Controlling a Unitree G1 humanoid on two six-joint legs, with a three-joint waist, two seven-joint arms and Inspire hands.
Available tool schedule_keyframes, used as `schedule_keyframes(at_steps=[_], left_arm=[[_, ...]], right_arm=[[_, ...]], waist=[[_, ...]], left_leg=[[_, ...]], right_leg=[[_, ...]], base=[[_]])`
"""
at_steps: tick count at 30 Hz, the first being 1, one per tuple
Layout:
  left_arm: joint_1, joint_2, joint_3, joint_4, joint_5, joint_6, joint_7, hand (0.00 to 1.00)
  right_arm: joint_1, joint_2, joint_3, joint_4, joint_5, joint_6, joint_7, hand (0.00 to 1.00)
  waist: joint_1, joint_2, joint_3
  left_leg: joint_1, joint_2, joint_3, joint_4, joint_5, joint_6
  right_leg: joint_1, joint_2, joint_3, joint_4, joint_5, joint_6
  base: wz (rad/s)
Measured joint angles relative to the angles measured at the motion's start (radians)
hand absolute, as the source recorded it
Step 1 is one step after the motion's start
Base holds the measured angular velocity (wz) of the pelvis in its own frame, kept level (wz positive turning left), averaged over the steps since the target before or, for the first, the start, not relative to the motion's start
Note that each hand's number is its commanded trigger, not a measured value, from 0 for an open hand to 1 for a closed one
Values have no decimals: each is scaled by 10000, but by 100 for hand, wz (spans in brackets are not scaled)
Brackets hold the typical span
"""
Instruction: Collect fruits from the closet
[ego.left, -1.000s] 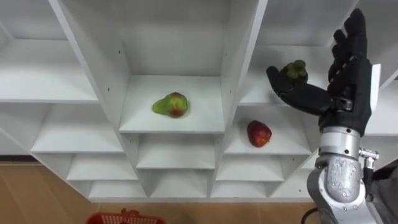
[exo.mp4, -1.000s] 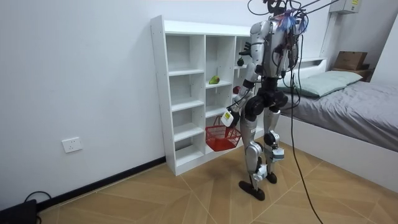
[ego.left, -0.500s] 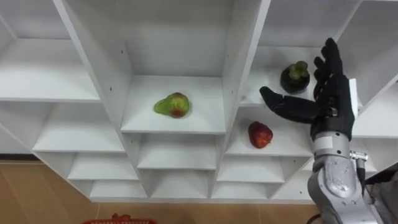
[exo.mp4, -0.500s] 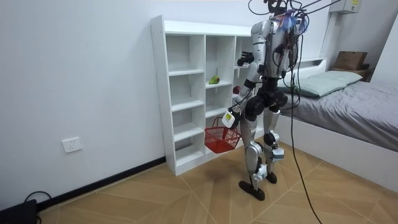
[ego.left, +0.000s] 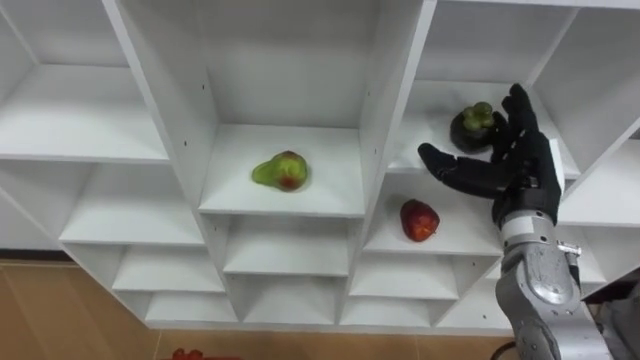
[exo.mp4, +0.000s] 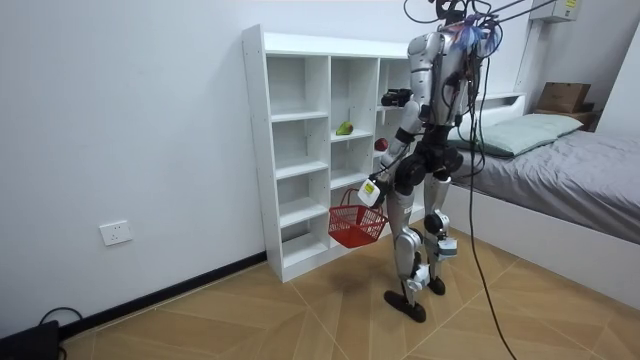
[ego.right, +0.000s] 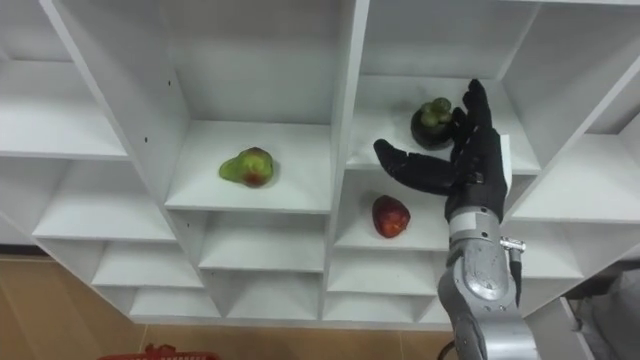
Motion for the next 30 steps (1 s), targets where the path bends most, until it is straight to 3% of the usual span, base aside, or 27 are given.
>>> schedule_keyframes(at_steps=[23,30], left_arm=[[193,-26,189,-390,86,27,-144,100],[155,-27,409,-408,89,271,-352,100]], right_arm=[[-103,-14,-106,-5,-40,58,-366,0],[-744,-23,-389,734,-400,246,-363,0]], waist=[[3,53,6],[43,29,17]], left_leg=[[-40,-6,-92,-4,1,1],[-54,-34,-107,-4,23,31]], right_leg=[[19,-19,-149,-4,-1,1],[5,-46,-143,3,-9,14]], base=[[1],[0]])
